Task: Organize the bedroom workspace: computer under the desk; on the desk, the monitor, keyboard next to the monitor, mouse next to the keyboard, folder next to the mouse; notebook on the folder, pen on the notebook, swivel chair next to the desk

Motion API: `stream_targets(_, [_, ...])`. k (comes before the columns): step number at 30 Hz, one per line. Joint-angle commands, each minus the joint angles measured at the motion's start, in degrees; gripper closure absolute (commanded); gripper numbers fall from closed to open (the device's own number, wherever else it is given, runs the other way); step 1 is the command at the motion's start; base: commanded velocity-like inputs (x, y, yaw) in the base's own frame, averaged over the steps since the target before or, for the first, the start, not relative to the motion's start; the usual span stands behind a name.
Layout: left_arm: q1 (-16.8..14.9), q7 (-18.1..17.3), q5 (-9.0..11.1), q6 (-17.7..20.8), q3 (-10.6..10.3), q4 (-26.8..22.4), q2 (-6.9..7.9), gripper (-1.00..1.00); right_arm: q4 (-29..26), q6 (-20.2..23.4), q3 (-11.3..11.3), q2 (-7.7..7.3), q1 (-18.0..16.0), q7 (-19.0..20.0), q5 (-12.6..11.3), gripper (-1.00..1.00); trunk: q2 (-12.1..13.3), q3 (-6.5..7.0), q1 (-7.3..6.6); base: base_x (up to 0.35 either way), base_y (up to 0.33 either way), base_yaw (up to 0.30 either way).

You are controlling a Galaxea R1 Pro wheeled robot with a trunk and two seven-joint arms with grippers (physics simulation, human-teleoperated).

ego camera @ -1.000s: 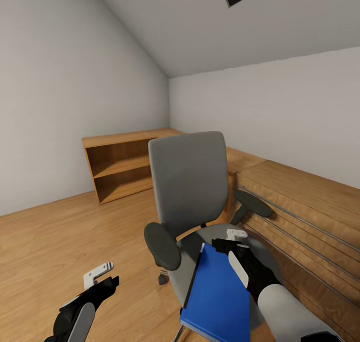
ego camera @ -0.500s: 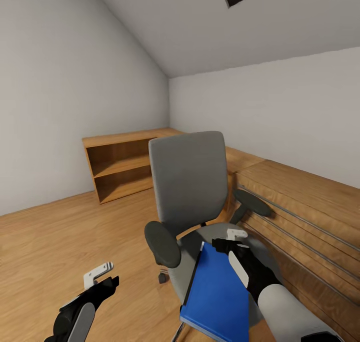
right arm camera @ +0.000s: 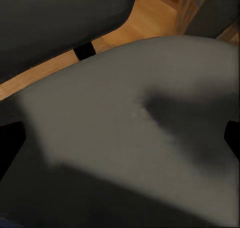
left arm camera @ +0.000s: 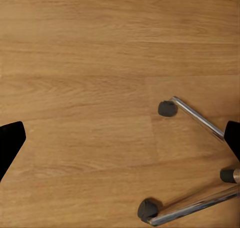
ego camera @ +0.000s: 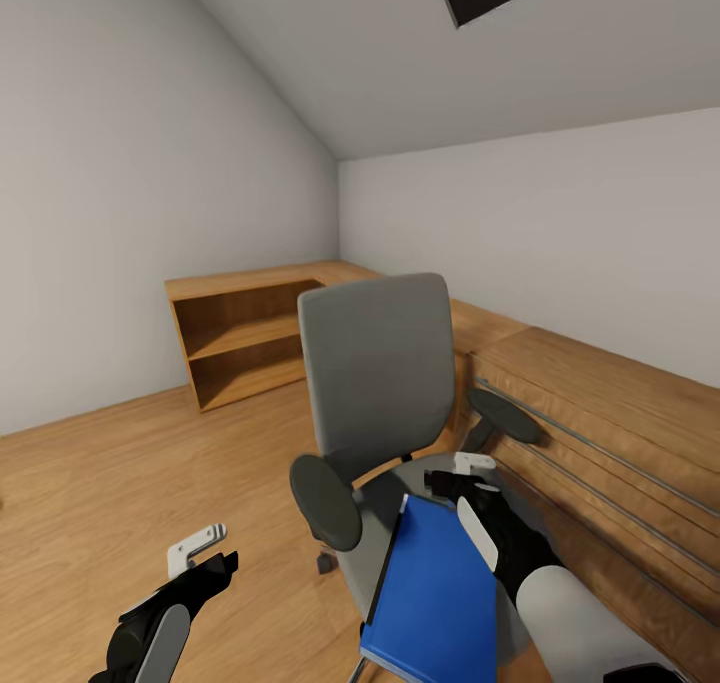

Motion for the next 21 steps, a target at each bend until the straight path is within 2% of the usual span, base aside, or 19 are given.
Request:
stream_targets(1, [-0.03,0.44,0.61,0.16,0.05,-0.08,-0.03,-1.0,-0.43,0.22,0.31,-0.06,-0.02,-0.54,-0.61,-1.0,0.39,0.12,-0.23,0.0,0.0,0.0])
stream_targets(9, [-0.03,0.53,0.61,0.16,0.05,0.0,-0.07,-1.0,-1.13,0.14,0.27,-0.16,-0.02,-0.54,-0.61,-1.0,3.6,1.56,-1.99,0.0,0.0,0.0])
stream_targets(11, [-0.03,0.53,0.61,0.16,0.05,0.0,-0.05,-1.0,-3.54,0.39,0.16,-0.19,-0.01,-0.54,-0.64,-1.0,4.0,1.74,-2.21,0.0,0.0,0.0])
stream_targets(14, [-0.03,0.43,0.56,0.17,0.05,0.01,-0.04,-1.0,-9.45,1.8,0.11,-0.24,0.71,-0.58,-0.74,-1.0,4.0,1.74,-2.21,0.0,0.0,0.0])
stream_targets(15, [-0.03,0.34,0.55,0.16,0.07,0.01,0.02,-1.0,-17.44,6.79,0.1,-0.21,4.64,-0.68,-0.77,-1.0,4.0,1.74,-2.21,0.0,0.0,0.0])
stream_targets(17, [-0.03,0.3,0.53,0.16,0.11,0.01,0.04,-1.0,-24.66,9.91,0.07,-0.19,8.0,-1.14,-0.87,-1.0,4.0,1.74,-2.21,0.0,0.0,0.0])
stream_targets(21, [-0.03,0.22,0.64,0.18,0.13,0.01,0.05,-1.0,-32.84,11.7,0.08,-0.18,11.89,-2.01,-1.09,-1.0,4.0,1.74,-2.21,0.0,0.0,0.0])
